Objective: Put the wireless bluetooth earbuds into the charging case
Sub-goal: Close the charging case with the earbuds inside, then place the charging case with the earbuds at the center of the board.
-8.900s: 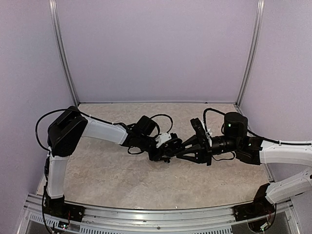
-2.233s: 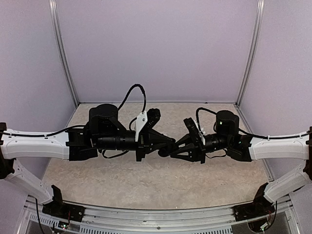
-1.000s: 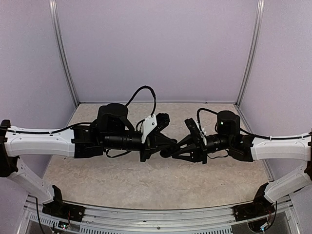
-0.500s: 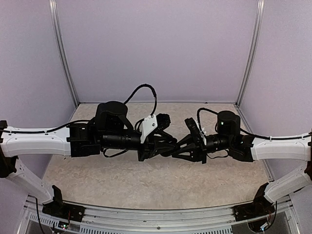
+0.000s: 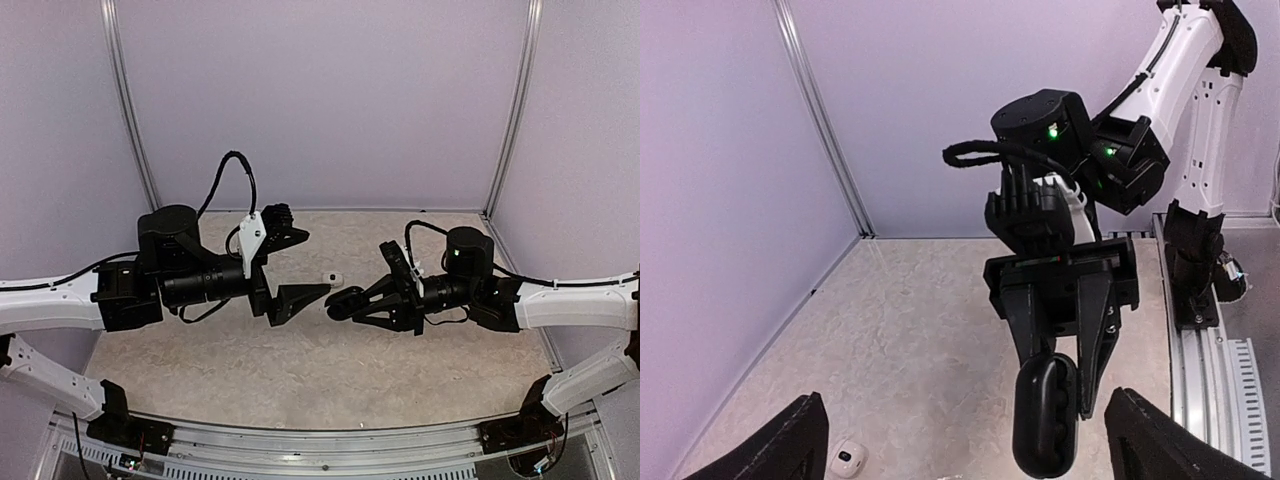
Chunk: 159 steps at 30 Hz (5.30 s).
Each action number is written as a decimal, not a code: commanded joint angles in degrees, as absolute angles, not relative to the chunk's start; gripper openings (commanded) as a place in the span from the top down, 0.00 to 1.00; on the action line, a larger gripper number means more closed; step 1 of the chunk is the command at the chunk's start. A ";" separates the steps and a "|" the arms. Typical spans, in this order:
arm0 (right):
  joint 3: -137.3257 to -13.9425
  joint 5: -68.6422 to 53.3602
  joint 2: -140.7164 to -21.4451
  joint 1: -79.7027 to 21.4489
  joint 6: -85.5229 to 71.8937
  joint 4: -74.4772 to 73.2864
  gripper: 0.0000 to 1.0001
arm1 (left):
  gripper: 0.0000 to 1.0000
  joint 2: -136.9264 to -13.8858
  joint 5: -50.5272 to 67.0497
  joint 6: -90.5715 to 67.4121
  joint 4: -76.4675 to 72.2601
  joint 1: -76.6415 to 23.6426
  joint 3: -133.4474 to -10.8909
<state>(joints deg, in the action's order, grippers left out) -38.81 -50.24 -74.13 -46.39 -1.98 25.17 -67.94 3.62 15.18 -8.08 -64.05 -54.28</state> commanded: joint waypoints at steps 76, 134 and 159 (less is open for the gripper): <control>-47.57 -32.16 -106.50 -36.81 -51.94 42.19 0.99 | 0.01 -67.66 -23.47 -6.80 -34.01 -54.93 -35.95; -53.91 -26.60 -122.07 -38.67 -67.30 43.98 0.65 | 0.01 -62.84 -25.87 -7.36 -34.69 -53.79 -29.87; -59.83 -13.34 -117.04 -39.74 -50.65 12.18 0.47 | 0.01 -61.83 -27.92 -8.71 -33.09 -53.79 -30.33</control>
<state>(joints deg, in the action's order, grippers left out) -59.70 -20.67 -118.21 -39.16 -56.66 25.65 -63.18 -26.13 -7.77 -33.39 -54.28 -30.35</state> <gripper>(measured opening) 0.522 0.990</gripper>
